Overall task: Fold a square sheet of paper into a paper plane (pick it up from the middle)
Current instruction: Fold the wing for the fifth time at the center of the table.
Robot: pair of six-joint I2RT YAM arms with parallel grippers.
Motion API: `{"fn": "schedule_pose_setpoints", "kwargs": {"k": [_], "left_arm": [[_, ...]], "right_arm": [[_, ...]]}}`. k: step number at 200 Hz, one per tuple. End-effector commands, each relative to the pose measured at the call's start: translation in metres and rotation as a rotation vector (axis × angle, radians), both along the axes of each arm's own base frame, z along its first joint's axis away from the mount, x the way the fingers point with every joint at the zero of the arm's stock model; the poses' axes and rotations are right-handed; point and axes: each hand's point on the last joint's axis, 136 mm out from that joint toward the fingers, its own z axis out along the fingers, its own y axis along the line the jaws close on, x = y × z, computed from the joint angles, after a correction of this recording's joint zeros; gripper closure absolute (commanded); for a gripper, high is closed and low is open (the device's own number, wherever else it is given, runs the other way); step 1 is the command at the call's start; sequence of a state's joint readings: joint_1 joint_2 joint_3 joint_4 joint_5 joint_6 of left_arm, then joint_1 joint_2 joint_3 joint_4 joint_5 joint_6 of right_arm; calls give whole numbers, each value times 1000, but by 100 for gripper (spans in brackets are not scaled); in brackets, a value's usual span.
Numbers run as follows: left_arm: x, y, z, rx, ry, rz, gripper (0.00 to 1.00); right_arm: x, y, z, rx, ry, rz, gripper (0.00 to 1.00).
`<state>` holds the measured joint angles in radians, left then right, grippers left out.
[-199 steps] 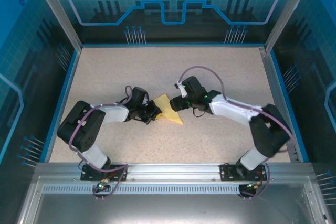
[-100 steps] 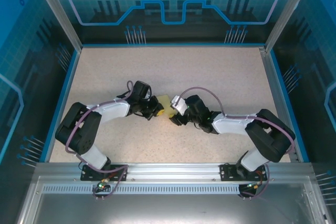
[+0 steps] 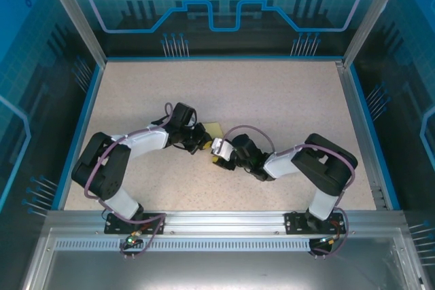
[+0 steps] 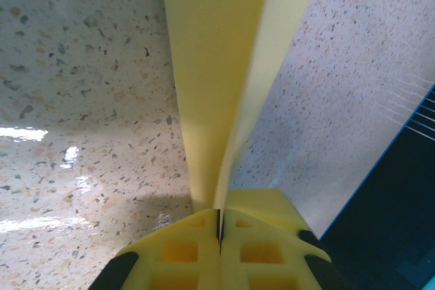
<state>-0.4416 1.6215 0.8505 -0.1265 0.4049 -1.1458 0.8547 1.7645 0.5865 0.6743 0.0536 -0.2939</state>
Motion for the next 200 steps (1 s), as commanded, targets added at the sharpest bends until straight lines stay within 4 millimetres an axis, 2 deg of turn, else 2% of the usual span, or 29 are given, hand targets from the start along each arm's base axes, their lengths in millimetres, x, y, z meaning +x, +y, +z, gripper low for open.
{"fn": "schedule_pose_setpoints", "kwargs": {"k": [1, 32, 97, 139, 149, 172, 200], "left_arm": [[-3, -2, 4, 2, -4, -17, 100], [-4, -2, 4, -1, -3, -16, 100], [-6, 1, 2, 8, 4, -6, 100], [-6, 1, 3, 5, 2, -1, 100], [-6, 1, 3, 5, 1, 0, 96], [-4, 2, 8, 8, -19, -5, 78], [0, 13, 13, 29, -42, 12, 60]], "right_arm": [[12, 15, 20, 66, -109, -10, 55], [20, 17, 24, 81, -148, -41, 63], [28, 8, 23, 64, -192, -109, 67], [28, 8, 22, 54, -200, -102, 79], [27, 9, 20, 53, -196, -96, 82], [24, 11, 14, 50, -170, -82, 95], [22, 8, 7, 72, -103, -88, 100]]}}
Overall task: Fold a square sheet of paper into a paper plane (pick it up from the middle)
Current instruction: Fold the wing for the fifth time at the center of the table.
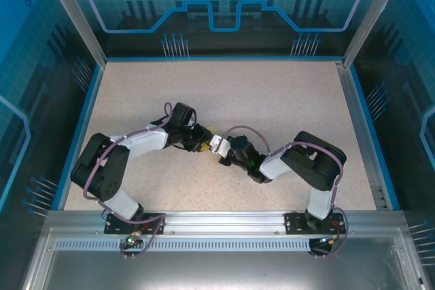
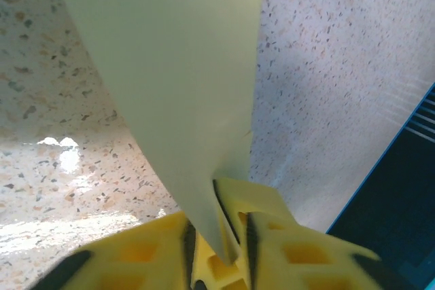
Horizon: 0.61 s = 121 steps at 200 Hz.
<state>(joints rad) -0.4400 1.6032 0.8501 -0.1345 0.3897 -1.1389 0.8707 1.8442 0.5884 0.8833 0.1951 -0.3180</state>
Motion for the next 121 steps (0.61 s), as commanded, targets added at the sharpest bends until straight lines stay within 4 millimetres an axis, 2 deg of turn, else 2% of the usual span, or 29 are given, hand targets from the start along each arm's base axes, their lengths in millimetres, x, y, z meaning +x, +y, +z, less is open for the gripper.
{"fn": "schedule_pose_setpoints", "kwargs": {"k": [1, 16, 67, 89, 121], "left_arm": [[-1, 11, 9, 21, -26, 9, 59], [2, 22, 10, 28, -33, 35, 51], [9, 79, 9, 85, -81, 177, 42], [8, 84, 12, 95, -122, 170, 41], [7, 71, 9, 37, -160, 122, 42]], "right_arm": [[-4, 5, -6, 37, 53, 10, 100], [-5, 3, -9, 62, 95, 8, 100], [-3, -7, -5, 213, 277, -13, 100], [-1, -9, -2, 278, 361, -21, 100], [2, -12, -1, 367, 503, -59, 100]]}}
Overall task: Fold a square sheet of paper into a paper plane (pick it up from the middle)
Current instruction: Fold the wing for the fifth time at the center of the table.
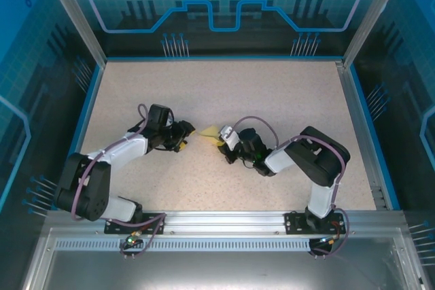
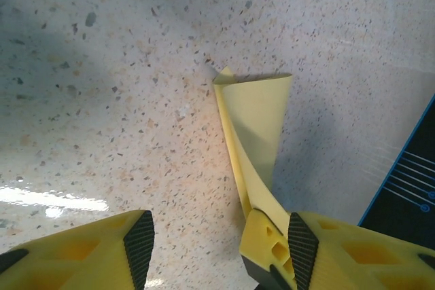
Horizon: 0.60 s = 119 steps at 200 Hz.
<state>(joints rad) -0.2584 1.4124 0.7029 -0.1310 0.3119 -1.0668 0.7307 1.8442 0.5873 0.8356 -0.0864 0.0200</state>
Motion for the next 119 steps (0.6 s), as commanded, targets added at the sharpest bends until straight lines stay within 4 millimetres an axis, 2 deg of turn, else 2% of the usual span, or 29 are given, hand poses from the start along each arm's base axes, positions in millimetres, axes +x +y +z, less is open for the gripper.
{"fn": "schedule_pose_setpoints", "kwargs": {"k": [1, 54, 119], "left_arm": [[-1, -9, 1, -26, -54, -57, 42], [1, -37, -4, -60, -92, -153, 45], [7, -64, -9, -100, -120, -214, 50]], "right_arm": [[-3, 2, 8, 117, 154, -14, 100], [13, -12, 13, 266, 359, -113, 100], [16, -9, 18, 374, 576, -101, 100]]}}
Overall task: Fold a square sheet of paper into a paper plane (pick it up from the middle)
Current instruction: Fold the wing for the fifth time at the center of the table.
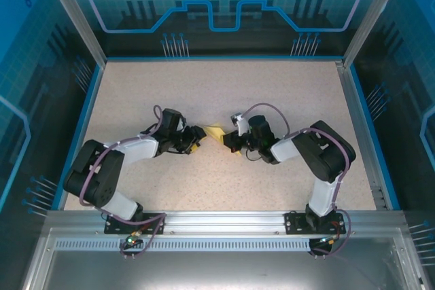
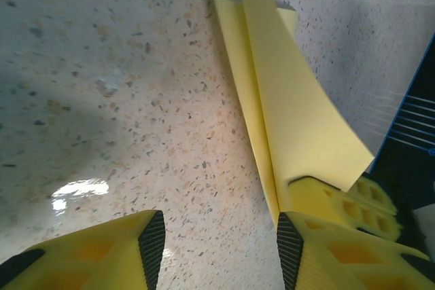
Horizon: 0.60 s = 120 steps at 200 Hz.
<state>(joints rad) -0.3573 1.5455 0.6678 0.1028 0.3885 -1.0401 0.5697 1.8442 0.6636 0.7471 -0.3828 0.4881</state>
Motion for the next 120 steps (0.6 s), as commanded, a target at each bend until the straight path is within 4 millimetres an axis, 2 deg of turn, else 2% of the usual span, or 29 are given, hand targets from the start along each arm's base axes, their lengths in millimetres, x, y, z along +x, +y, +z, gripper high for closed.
{"fn": "schedule_pose_setpoints", "kwargs": {"k": [1, 52, 120], "left_arm": [[9, -15, 10, -38, -60, -48, 51], [14, -31, 5, -45, -70, -74, 58], [16, -34, 0, -36, -75, -83, 64]], "right_arm": [[-5, 4, 2, 66, 119, 25, 100], [-9, -5, -18, 33, 169, -8, 100], [-13, -14, -33, 60, 254, -52, 100]]}}
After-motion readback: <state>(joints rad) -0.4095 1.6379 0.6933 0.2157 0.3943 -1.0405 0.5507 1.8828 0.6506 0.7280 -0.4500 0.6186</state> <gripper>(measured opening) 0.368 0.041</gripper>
